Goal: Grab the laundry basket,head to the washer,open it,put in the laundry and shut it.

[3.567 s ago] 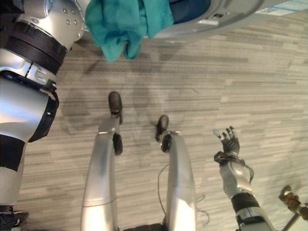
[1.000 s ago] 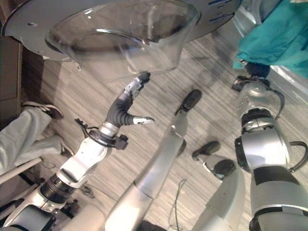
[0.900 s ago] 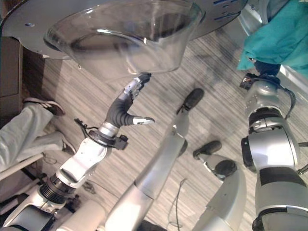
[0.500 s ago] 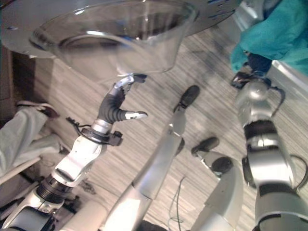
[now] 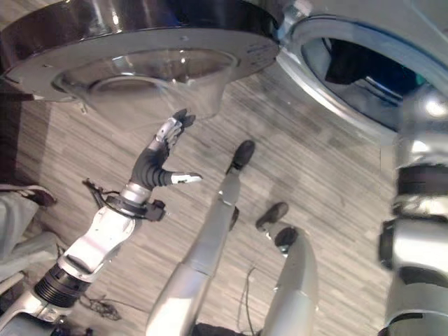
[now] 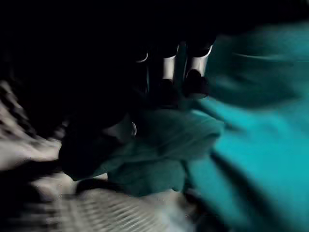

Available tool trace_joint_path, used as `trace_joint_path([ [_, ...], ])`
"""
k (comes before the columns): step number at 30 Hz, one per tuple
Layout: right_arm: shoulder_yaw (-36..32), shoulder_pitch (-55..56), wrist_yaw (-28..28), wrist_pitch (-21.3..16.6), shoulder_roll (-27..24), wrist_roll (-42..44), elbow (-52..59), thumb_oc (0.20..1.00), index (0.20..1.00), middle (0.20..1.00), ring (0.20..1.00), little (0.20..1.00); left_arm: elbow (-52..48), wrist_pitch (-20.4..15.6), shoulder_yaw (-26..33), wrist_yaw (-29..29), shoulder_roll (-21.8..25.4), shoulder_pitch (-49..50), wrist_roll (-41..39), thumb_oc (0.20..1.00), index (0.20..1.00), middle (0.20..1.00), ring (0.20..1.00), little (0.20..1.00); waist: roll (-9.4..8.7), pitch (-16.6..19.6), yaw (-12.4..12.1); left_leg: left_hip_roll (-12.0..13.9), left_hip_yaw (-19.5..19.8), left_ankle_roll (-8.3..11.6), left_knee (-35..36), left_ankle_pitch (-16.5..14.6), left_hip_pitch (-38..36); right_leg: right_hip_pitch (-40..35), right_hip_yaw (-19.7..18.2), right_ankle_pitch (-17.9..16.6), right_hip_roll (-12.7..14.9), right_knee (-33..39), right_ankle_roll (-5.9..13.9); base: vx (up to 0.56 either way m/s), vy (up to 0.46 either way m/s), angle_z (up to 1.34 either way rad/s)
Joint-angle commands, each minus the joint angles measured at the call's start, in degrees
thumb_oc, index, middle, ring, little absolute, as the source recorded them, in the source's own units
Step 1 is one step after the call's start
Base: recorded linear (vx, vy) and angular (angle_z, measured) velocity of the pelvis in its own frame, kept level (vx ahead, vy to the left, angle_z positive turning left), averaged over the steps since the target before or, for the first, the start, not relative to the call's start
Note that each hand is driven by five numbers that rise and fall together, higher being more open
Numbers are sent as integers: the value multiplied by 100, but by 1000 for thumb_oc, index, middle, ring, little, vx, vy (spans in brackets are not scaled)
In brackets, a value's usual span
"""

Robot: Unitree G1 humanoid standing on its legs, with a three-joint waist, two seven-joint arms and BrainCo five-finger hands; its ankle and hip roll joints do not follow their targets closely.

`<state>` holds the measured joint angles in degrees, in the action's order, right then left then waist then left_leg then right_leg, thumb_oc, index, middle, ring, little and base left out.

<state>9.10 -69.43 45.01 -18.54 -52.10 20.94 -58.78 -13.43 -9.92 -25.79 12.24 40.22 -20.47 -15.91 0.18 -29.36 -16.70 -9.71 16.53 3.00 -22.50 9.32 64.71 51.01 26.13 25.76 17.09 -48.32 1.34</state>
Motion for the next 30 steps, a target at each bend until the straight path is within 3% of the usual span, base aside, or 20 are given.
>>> trace_joint_path([
  [1,576,-289,-930,399,-901,281,167,451,451,451,451,451,-55,-377,-126,-81,-272,368,-226,1000,1000,1000,1000,1000,234,519,-234,-54,-408,-46,458,-552,159,-57,-254,140,-255,439,-183,-21,-10,-5],
  [2,1115,-638,-1640,520,-819,722,-541,1000,1000,1000,1000,1000,-38,-367,-49,-180,-275,328,-284,1000,1000,1000,1000,1000,252,479,-252,-35,-429,-39,457,-530,185,24,-296,144,-266,385,-218,-32,-20,-5],
  [3,1702,-881,-2367,948,-594,821,-1313,1000,1000,1000,1000,1000,-56,-333,-16,-291,-173,239,-257,1000,1000,1000,1000,1000,238,459,-325,-28,-427,-29,470,-509,219,120,-313,145,-264,359,-250,-42,-43,-3],
  [4,2130,-1110,-3075,1124,-196,1128,-1860,1000,1000,1000,1000,1000,-133,-318,201,-372,-258,326,-178,1000,1000,1000,1000,1000,248,443,-254,-20,-459,-25,479,-506,265,179,-367,136,-318,410,-283,-39,-32,2],
  [6,2190,-1138,-3240,1179,89,1168,-2132,1000,1000,1000,1000,1000,-164,-288,262,-418,-283,389,-137,1000,1000,1000,1000,1000,251,457,-218,-10,-482,-26,482,-505,263,172,-367,116,-343,452,-299,0,0,0],
  [9,1746,-970,-3368,979,729,1990,-1992,1000,1000,1000,1000,1000,-106,-253,293,-415,-398,364,-170,1000,1000,1000,1000,1000,308,456,-216,-8,-492,-43,485,-482,212,152,-403,79,-382,484,-294,-6,19,-6],
  [10,1726,-943,-3361,978,732,1989,-1976,1000,1000,1000,1000,1000,-106,-255,287,-415,-386,369,-171,1000,1000,1000,1000,1000,297,459,-221,-8,-493,-43,488,-481,206,146,-403,79,-382,487,-293,-13,24,-3],
  [12,1159,-53,-3434,243,1409,2748,-256,1000,1000,1000,1000,1000,27,-304,380,-350,-542,317,-143,1000,1000,1000,1000,1000,283,384,-120,44,-523,-41,533,-507,-55,-72,-387,10,-405,561,-235,-12,18,1],
  [14,983,425,-3295,59,1552,2623,534,1000,1000,1000,1000,1000,47,-321,372,-359,-540,388,-144,1000,1000,1000,1000,1000,271,386,-97,58,-504,-48,569,-479,-159,-170,-345,-29,-405,586,-224,-18,13,4],
  [16,387,2004,-3234,-470,2291,2207,2408,1000,1000,1000,1000,1000,298,-461,278,-377,-699,490,-323,1000,1000,1000,1000,1000,213,424,67,67,-459,-87,577,-486,-517,-534,-261,-98,-386,605,-153,0,0,0],
  [19,278,2759,-3221,-489,2711,1906,2815,1000,1000,1000,1000,1000,408,-513,254,-366,-735,577,-401,1000,1000,1000,1000,1000,173,448,146,90,-463,-92,566,-486,-708,-765,-215,-115,-393,645,-138,-54,48,2],
  [20,353,3740,-3301,-409,3291,1587,3002,1000,1000,1000,1000,1000,489,-562,318,-390,-839,744,-673,1000,1000,1000,1000,1000,88,517,277,146,-458,-65,633,-432,-998,-1088,-154,-144,-475,816,-133,-69,13,-2],
  [22,364,3810,-3279,-396,3316,1558,3055,1000,1000,1000,1000,1000,481,-565,321,-398,-826,795,-680,1000,1000,1000,1000,1000,88,532,287,152,-447,-61,658,-425,-1042,-1139,-141,-155,-488,854,-135,-52,9,-4],
  [24,626,4846,-3599,-241,3655,1431,3163,1000,1000,1000,1000,1000,647,-618,459,-470,-883,1051,-962,1000,1000,1000,1000,1000,-30,677,433,302,-465,23,820,-306,-1360,-1524,-94,-204,-611,1199,-150,-87,4,-14],
  [30,944,6406,-4220,105,3639,1251,2785,1000,1000,1000,1000,1000,953,-657,720,-706,-774,1820,-1189,1000,1000,1000,1000,1000,-87,956,569,557,-339,247,1228,26,-2051,-2381,65,-176,-848,1729,-284,-76,-61,-15],
])
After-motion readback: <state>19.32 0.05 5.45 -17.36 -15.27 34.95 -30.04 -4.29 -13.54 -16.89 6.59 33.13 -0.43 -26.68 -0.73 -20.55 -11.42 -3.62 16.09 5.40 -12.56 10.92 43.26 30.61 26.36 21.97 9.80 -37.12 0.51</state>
